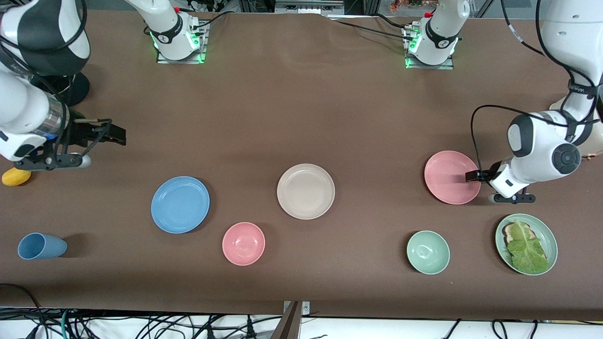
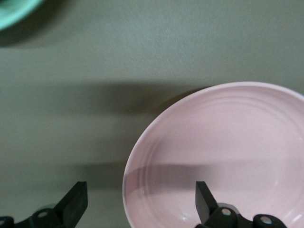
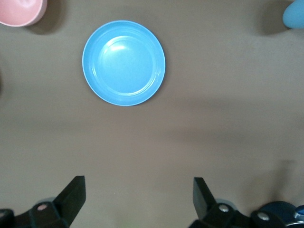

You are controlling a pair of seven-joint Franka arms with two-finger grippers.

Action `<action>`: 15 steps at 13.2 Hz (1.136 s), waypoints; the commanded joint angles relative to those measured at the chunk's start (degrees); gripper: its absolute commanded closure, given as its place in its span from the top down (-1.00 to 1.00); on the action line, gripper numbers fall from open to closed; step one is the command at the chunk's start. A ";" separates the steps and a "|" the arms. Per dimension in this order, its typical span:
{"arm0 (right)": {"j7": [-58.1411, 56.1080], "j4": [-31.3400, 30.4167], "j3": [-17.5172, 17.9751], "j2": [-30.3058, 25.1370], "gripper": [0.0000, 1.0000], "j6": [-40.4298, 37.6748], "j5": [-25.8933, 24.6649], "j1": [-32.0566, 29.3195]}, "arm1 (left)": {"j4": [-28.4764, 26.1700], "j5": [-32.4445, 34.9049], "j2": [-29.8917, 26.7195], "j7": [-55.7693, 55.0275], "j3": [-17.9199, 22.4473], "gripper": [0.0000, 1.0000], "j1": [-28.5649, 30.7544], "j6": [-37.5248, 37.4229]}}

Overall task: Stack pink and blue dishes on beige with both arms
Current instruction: 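Move the left gripper to the pink plate while the right gripper nears the blue plate, then close the left gripper on the pink plate rim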

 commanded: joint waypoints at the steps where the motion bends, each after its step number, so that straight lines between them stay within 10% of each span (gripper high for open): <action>1: -0.15 1.49 -0.07 4.61 1.00 -0.15 0.00 0.80 | 0.87 1.11 1.56 1.27 -0.46 0.67 0.56 0.66; 3: -0.24 1.58 -0.16 4.70 1.00 -0.31 -0.09 0.44 | 1.04 1.20 1.47 1.36 -0.46 -0.86 0.56 0.39; 4: -0.32 1.58 -0.25 4.78 1.00 -0.31 0.00 0.27 | 1.48 1.20 1.56 1.27 -0.46 -1.00 0.47 0.31; 11: -0.41 1.67 -0.34 7.24 1.00 5.29 0.00 -1.05 | 4.46 0.24 0.95 -2.94 -0.72 -1.00 0.38 -0.92; 15: -4.96 1.58 -0.34 12.42 1.00 13.20 0.26 -1.75 | 15.43 -3.89 -1.16 -6.18 -3.62 -1.00 -0.23 -20.31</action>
